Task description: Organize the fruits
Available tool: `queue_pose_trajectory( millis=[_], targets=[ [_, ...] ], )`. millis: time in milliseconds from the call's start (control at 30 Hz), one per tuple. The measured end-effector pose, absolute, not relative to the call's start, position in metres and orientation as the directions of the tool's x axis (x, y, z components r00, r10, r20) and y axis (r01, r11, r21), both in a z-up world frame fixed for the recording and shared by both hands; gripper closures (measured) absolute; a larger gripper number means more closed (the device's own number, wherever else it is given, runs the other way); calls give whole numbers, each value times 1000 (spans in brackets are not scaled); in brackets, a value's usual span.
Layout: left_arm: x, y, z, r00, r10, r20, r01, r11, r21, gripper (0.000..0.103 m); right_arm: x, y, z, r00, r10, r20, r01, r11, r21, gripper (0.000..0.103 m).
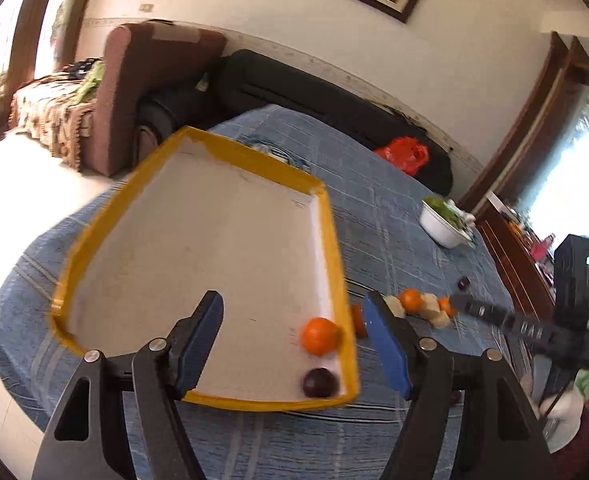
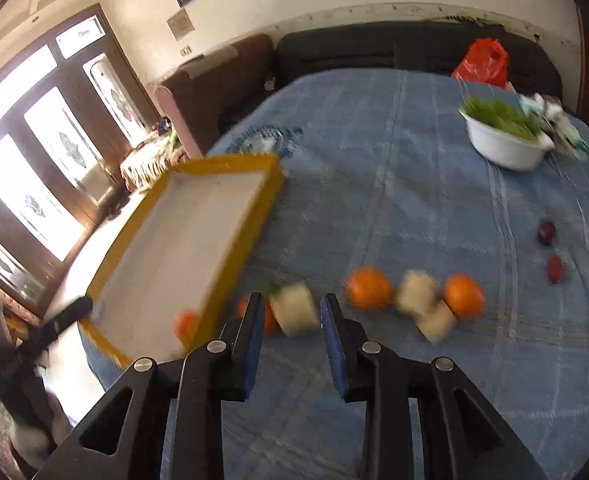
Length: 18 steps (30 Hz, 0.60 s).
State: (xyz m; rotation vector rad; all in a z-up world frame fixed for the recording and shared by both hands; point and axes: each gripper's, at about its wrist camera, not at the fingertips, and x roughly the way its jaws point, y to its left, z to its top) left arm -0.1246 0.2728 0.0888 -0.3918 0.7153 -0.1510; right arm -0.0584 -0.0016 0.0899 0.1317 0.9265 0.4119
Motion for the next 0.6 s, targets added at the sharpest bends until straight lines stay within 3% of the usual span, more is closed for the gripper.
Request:
queue_pose_trajectory(
  millis=[200, 600],
  targets=[
    [-103, 211, 81, 672, -349, -653, 125, 923, -364, 32, -92, -32, 50, 506, 340, -793, -269, 935, 229, 71],
    [-38, 122, 53, 564, -257, -784, 325, 943, -75, 32, -124, -58, 20, 503, 355, -788, -293, 928, 231, 67]
  ],
)
